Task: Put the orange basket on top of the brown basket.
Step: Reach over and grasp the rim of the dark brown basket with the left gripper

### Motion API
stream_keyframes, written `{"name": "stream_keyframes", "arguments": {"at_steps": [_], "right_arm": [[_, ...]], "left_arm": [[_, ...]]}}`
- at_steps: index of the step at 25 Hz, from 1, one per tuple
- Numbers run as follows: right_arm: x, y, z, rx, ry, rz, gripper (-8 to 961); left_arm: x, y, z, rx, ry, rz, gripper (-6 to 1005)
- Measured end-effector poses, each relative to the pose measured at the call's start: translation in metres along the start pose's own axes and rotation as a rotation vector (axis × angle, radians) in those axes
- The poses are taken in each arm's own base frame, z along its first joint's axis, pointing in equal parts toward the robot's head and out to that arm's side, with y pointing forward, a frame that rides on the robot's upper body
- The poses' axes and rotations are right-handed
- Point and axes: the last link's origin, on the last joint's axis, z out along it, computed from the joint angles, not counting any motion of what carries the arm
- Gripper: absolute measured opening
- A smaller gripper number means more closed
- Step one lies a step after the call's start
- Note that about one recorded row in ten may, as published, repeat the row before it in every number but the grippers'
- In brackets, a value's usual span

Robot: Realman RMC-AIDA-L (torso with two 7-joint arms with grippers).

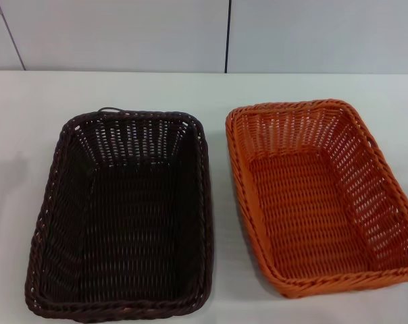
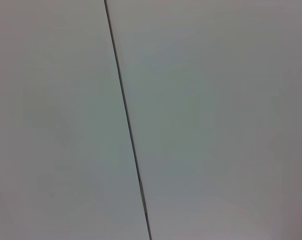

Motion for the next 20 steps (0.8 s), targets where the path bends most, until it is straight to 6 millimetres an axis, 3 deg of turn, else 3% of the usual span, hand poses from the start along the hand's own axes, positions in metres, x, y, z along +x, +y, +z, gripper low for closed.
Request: {"name": "stream_keyframes", "arguments": {"at_steps": [2, 3, 6, 8, 9, 11, 14, 15, 20], "right_arm": [[0.0, 0.0, 0.0, -0.003, 0.001, -0.004, 826], [0.0, 0.0, 0.0, -0.003, 0.001, -0.004, 826], [0.001, 0.0, -0.001, -0.009, 0.004, -0.008, 827], [0.001, 0.0, -0.002, -0.009, 0.003, -0.011, 827], [0.001, -0.001, -0.002, -0.009, 0.003, -0.012, 827], [0.002, -0.001, -0.002, -0.009, 0.004, -0.014, 827], [0.003, -0.002, -0.002, -0.009, 0.008, -0.02, 827], [0.003, -0.002, -0.002, -0.009, 0.008, -0.02, 827], [0.003, -0.002, -0.003, -0.016, 0.01, -0.025, 827]], "left_arm": [[0.009, 0.009, 0.0, -0.041, -0.039, 0.024, 660], [0.023, 0.027, -0.001, -0.166, -0.101, 0.055, 653], [0.031, 0.035, -0.007, -0.217, -0.124, 0.077, 630], [0.031, 0.035, -0.007, -0.217, -0.124, 0.077, 670], [0.036, 0.053, -0.015, -0.274, -0.156, 0.124, 690], [0.032, 0.067, -0.016, -0.311, -0.187, 0.15, 730], [0.032, 0.067, -0.016, -0.311, -0.187, 0.15, 790], [0.028, 0.081, -0.016, -0.343, -0.229, 0.144, 810], [0.018, 0.085, -0.01, -0.355, -0.299, 0.134, 810]]}}
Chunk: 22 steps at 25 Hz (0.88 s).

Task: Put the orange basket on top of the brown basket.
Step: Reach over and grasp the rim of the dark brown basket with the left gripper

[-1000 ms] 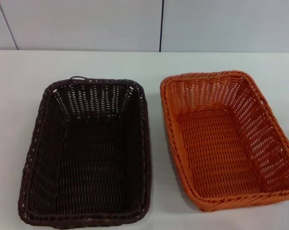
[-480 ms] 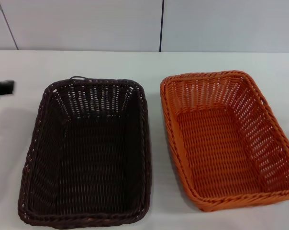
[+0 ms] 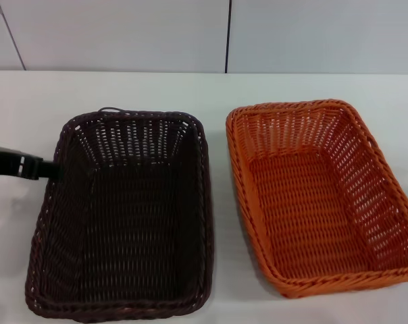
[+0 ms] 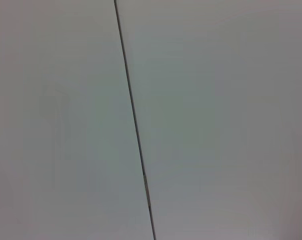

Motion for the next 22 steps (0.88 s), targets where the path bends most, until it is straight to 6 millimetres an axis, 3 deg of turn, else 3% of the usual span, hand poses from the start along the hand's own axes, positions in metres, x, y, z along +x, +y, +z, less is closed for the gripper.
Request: {"name": "stream_keyframes", "arguments": {"at_steps": [22], "right_arm": [[0.0, 0.0, -0.002, 0.002, -0.003, 0.001, 827]], "left_arm": [[-0.015, 0.017, 0.045, -0.045, -0.147, -0.056, 809]]}}
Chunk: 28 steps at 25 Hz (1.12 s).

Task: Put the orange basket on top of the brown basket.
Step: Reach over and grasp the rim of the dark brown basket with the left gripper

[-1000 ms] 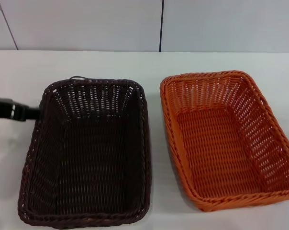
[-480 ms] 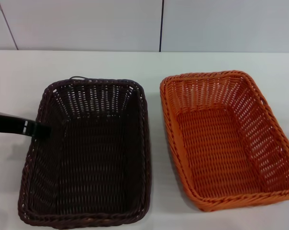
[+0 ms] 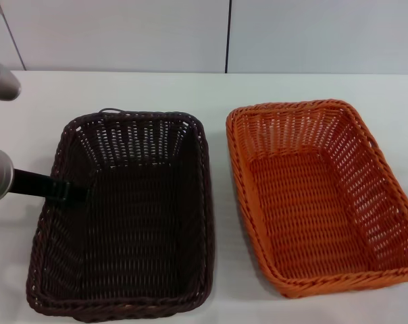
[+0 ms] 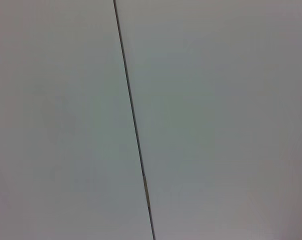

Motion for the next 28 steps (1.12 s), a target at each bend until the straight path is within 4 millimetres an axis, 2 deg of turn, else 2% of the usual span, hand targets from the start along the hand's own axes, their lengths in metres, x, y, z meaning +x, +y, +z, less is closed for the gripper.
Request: {"name": "stream_keyframes", "arguments": {"at_steps": [4, 14, 18, 23, 28], "right_arm": [[-0.001, 0.001, 0.0, -0.002, -0.005, 0.004, 826], [-0.004, 0.0, 0.002, 0.0, -0.022, 0.002, 826], [-0.004, 0.0, 0.002, 0.002, -0.024, 0.0, 826], [-0.007, -0.002, 0.0, 0.009, -0.045, 0.0, 826], [-0.007, -0.003, 0.0, 0.011, -0.049, 0.0, 826]], "left_arm": [[0.002, 0.006, 0.004, 0.004, -0.014, 0.027, 809], [0.008, 0.01, 0.006, 0.004, -0.024, 0.126, 673], [0.011, 0.011, 0.005, -0.003, -0.024, 0.178, 462], [0.014, 0.014, 0.004, -0.022, -0.021, 0.245, 301], [0.023, 0.016, -0.002, -0.059, -0.018, 0.372, 253]]}}
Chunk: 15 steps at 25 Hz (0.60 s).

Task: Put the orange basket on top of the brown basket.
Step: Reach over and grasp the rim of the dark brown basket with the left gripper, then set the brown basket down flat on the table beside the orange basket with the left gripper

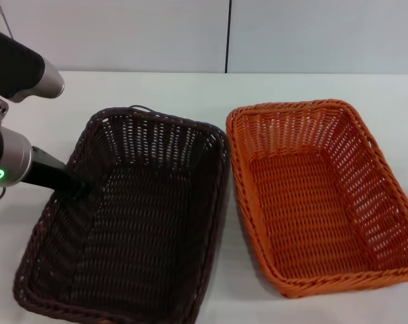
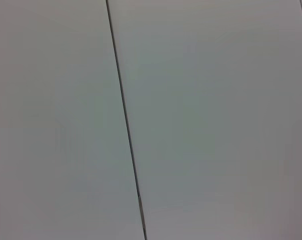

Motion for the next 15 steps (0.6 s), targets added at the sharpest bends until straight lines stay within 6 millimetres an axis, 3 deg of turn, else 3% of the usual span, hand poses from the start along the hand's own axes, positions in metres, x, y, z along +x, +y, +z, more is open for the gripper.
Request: {"name": "stream_keyframes", "arguments": {"at_steps": [5, 7, 15], "right_arm": [[-0.001, 0.0, 0.0, 0.001, -0.007, 0.0, 826], [-0.001, 0.0, 0.0, 0.001, -0.008, 0.002, 826], [-0.005, -0.001, -0.008, 0.012, -0.038, 0.015, 827]], "left_arm": [[0.006, -0.002, -0.005, -0.019, -0.002, 0.079, 244], [0.018, -0.01, -0.017, -0.028, -0.005, 0.219, 240], [0.037, -0.014, -0.027, -0.034, 0.016, 0.497, 227]]}}
